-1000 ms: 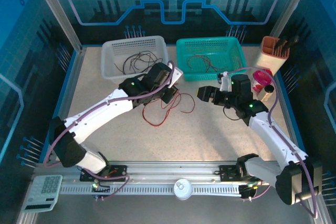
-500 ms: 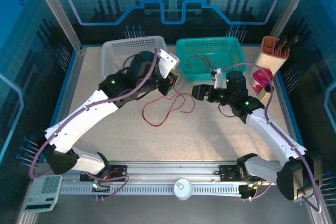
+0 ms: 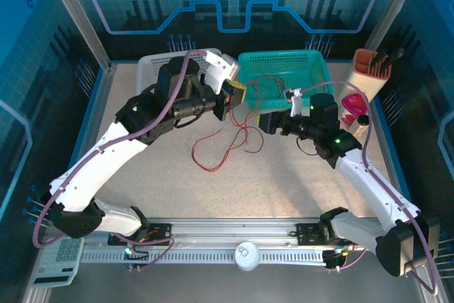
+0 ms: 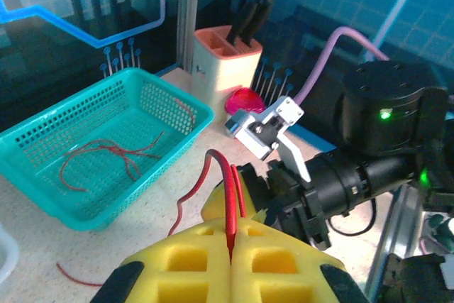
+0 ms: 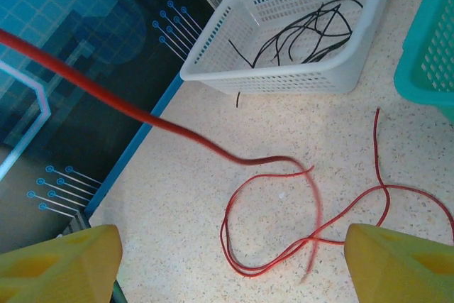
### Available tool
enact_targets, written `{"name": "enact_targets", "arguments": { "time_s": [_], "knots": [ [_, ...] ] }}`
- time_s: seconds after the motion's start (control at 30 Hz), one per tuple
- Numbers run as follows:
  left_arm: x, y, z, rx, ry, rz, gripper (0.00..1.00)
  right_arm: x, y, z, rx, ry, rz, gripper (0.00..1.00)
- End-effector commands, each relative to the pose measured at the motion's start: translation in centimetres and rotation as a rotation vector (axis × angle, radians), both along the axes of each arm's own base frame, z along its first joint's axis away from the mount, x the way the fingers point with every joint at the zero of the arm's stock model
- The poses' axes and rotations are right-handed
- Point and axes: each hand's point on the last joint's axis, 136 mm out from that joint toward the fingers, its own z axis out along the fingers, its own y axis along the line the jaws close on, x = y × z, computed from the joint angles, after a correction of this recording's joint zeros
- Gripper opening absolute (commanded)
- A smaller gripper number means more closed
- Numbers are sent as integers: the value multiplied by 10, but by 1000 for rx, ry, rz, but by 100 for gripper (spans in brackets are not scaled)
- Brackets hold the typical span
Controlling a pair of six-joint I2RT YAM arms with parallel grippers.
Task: Untangle the cables
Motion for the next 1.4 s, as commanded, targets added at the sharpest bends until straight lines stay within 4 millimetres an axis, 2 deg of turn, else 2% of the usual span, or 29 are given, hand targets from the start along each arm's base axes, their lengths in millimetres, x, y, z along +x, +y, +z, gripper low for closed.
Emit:
{"name": "enact_targets", "arguments": {
  "time_s": [0.0, 0.2, 0.43, 0.53, 0.63, 0.8, 0.87, 0.97, 1.1, 1.13, 1.2, 1.37],
  "knots": [
    [-14, -3, 37, -110, -29, -58, 0, 1, 1, 32, -10, -130, 1, 83],
    [-19, -6, 50, -158, -20, -87, 0, 10, 5, 46, -5, -166, 4, 83],
    [-20, -10, 52, -176, -1, -101, 0, 21, 17, 68, 6, -215, 12, 83],
    [-20, -11, 49, -181, 10, -103, 0, 28, 21, 76, 15, -228, 11, 78],
    [-18, -14, 41, -177, 30, -104, 0, 34, 21, 86, 22, -247, -2, 59],
    [-5, -14, 14, -128, 51, -54, 0, 42, 20, 107, 82, -262, -3, 13],
    [2, -11, 1, -116, 60, -16, 1, 44, 18, 112, 96, -262, -13, 0],
    [19, -1, -19, -110, 72, 62, 5, 48, 13, 120, 114, -260, -32, 0],
    [46, 18, -47, -129, 114, 172, 22, 54, 4, 130, 145, -245, -57, 0],
    [49, 21, -51, -133, 117, 184, 29, 56, 3, 132, 151, -241, -64, 0],
    [56, 26, -58, -137, 116, 207, 51, 63, -1, 138, 164, -231, -81, 0],
    [67, 39, -66, -137, 126, 258, 83, 87, -5, 144, 153, -202, -151, 0]
  ]
}}
